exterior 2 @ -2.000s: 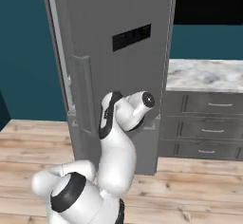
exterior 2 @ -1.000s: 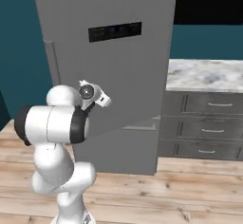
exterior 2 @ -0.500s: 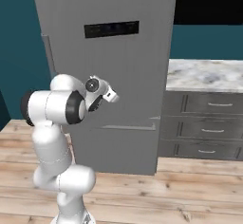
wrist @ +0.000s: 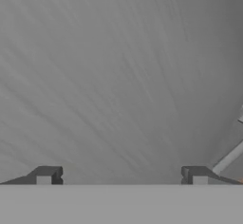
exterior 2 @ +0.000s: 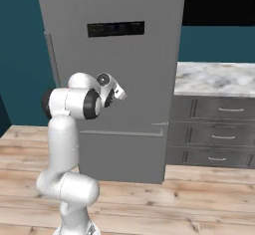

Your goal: Place the tupperware on the second highest shelf of the fridge. Make space for the tupperware among the existing items by rearranging them on the shelves if needed. Close the fridge door when finished.

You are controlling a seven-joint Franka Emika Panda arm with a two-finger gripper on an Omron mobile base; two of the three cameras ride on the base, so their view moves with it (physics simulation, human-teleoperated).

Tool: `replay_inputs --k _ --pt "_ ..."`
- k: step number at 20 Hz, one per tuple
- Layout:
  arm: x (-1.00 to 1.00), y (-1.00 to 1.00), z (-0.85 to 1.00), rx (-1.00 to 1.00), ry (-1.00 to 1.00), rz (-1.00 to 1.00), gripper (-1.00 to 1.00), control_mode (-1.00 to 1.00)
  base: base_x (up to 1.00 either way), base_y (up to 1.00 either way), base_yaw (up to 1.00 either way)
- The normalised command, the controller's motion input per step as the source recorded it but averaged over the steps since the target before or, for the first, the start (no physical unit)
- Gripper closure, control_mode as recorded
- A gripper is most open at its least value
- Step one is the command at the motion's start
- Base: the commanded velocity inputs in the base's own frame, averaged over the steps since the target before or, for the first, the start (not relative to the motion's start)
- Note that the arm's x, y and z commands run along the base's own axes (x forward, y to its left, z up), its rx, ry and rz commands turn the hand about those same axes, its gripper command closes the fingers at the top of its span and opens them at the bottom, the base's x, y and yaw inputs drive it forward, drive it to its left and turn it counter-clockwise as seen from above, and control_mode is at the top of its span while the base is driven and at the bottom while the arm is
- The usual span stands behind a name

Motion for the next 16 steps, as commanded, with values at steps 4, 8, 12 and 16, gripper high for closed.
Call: replay_inputs --k 4,8,12,16 --pt "0.88 1.0 0.0 -0.03 0.12 0.0 -1.0 -1.0 0.0 0.0 0.0" --pt "0.95 1.0 0.0 -0.09 0.2 0.0 -1.0 -1.0 0.0 0.0 0.0" --pt "1.0 1.0 -0.26 -0.15 0.28 0.0 -1.0 -1.0 0.0 0.0 0.0" --pt "1.0 1.0 -0.45 -0.16 0.28 0.0 -1.0 -1.0 0.0 0.0 0.0"
